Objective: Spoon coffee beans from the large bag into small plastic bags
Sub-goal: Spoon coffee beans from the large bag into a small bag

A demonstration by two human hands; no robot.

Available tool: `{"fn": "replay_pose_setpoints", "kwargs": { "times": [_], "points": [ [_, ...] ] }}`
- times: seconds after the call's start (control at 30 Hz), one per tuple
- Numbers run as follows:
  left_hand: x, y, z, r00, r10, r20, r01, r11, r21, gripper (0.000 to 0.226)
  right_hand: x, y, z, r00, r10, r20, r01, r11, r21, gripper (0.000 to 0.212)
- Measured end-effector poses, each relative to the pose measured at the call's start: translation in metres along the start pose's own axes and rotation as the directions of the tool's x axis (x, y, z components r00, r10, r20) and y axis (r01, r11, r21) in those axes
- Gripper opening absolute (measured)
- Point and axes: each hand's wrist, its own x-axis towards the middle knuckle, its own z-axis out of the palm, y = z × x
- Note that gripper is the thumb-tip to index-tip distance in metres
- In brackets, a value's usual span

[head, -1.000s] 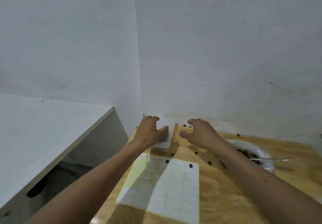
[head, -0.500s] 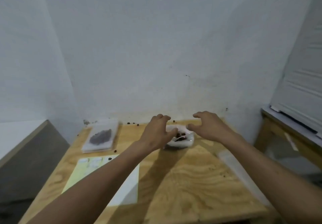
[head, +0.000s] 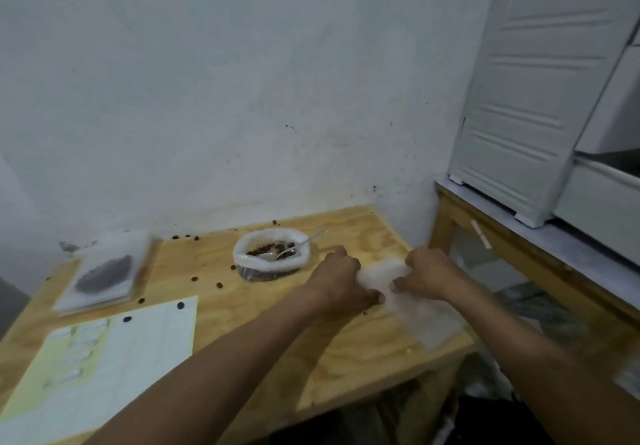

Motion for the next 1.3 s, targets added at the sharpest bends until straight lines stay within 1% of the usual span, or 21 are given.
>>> {"fn": "replay_pose_setpoints", "kwargs": {
  "times": [0.03,0.1,0.17,0.27,0.4,0.47,0.53,0.6,0.7,0.77,0.83,0.9,0.93,1.0,1.03,1.07,1.1,1.13,1.23,1.27,1.3],
  "points": [
    [0.001,0.001,0.003,1.000,-0.004,-0.010,0.004,1.000,-0.003,0.050,0.001,0.002,0.002,1.000,0.005,-0.028,-0.003,0.999,0.043,0.046],
    [0.003,0.002,0.006,0.999,-0.005,-0.040,0.004,0.999,-0.041,0.050,0.002,0.004,0.004,0.996,0.033,-0.081,-0.023,0.992,0.126,0.057],
    [0.004,0.003,0.006,0.998,-0.008,-0.061,0.003,0.997,-0.083,0.053,0.005,0.006,0.004,0.991,0.059,-0.122,-0.037,0.985,0.170,0.056],
    [0.001,0.002,0.008,0.995,-0.022,-0.094,0.011,0.992,-0.125,0.049,0.011,0.008,0.007,0.984,0.057,-0.167,-0.023,0.980,0.198,0.057],
    [-0.005,0.001,0.012,0.989,-0.023,-0.144,0.006,0.993,-0.117,0.047,0.016,0.005,0.015,0.962,0.058,-0.267,0.006,0.973,0.232,0.038],
    [-0.010,0.000,0.013,0.985,-0.020,-0.173,-0.003,0.991,-0.133,0.056,0.019,0.003,0.012,0.948,0.073,-0.309,0.026,0.952,0.305,0.031],
    [-0.014,-0.002,0.013,0.971,-0.015,-0.240,-0.026,0.986,-0.166,0.063,0.022,0.002,0.004,0.947,0.107,-0.303,0.049,0.884,0.465,0.028],
    [-0.018,-0.003,0.011,0.942,-0.027,-0.334,-0.060,0.967,-0.248,0.058,0.021,-0.001,-0.007,0.959,0.116,-0.257,0.070,0.786,0.614,0.029],
    [-0.026,-0.004,-0.001,0.903,-0.054,-0.426,-0.146,0.895,-0.422,0.040,0.022,-0.011,-0.025,0.968,0.089,-0.236,0.107,0.704,0.702,0.032],
    [-0.030,-0.007,-0.013,0.866,-0.055,-0.498,-0.221,0.850,-0.478,0.033,0.024,-0.024,-0.034,0.966,0.071,-0.250,0.142,0.659,0.739,0.032],
    [-0.033,-0.013,-0.028,0.810,-0.074,-0.582,-0.282,0.821,-0.496,0.029,0.031,-0.040,-0.041,0.953,0.057,-0.298,0.203,0.608,0.767,0.035],
    [-0.034,-0.023,-0.045,0.757,-0.118,-0.643,-0.296,0.815,-0.498,0.023,0.036,-0.059,-0.046,0.925,0.014,-0.380,0.296,0.599,0.744,0.033],
    [-0.035,-0.029,-0.054,0.734,-0.153,-0.662,-0.295,0.806,-0.513,0.020,0.037,-0.070,-0.049,0.896,-0.011,-0.444,0.353,0.626,0.695,0.032],
    [-0.040,-0.043,-0.073,0.691,-0.209,-0.692,-0.308,0.781,-0.543,0.018,0.034,-0.096,-0.055,0.795,-0.057,-0.604,0.468,0.692,0.550,0.032],
    [-0.043,-0.050,-0.082,0.672,-0.224,-0.706,-0.313,0.779,-0.544,0.017,0.029,-0.110,-0.058,0.738,-0.076,-0.670,0.520,0.698,0.493,0.029],
    [-0.047,-0.057,-0.091,0.654,-0.234,-0.720,-0.312,0.784,-0.537,0.015,0.024,-0.124,-0.061,0.698,-0.091,-0.711,0.563,0.683,0.465,0.022],
    [-0.050,-0.064,-0.099,0.636,-0.242,-0.732,-0.310,0.789,-0.530,0.014,0.018,-0.139,-0.064,0.688,-0.109,-0.718,0.585,0.668,0.459,0.018],
    [-0.054,-0.071,-0.107,0.618,-0.248,-0.746,-0.311,0.794,-0.522,0.012,0.013,-0.153,-0.068,0.702,-0.130,-0.700,0.589,0.660,0.467,0.023],
    [-0.061,-0.090,-0.127,0.558,-0.256,-0.789,-0.298,0.826,-0.479,0.008,0.005,-0.192,-0.077,0.797,-0.216,-0.565,0.547,0.655,0.521,0.056],
    [-0.063,-0.096,-0.131,0.540,-0.253,-0.803,-0.289,0.840,-0.459,0.009,0.003,-0.202,-0.079,0.825,-0.229,-0.517,0.521,0.663,0.538,0.061],
    [-0.065,-0.101,-0.135,0.522,-0.245,-0.817,-0.282,0.855,-0.436,0.009,0.003,-0.212,-0.080,0.844,-0.235,-0.482,0.500,0.671,0.548,0.061]
  ]
}}
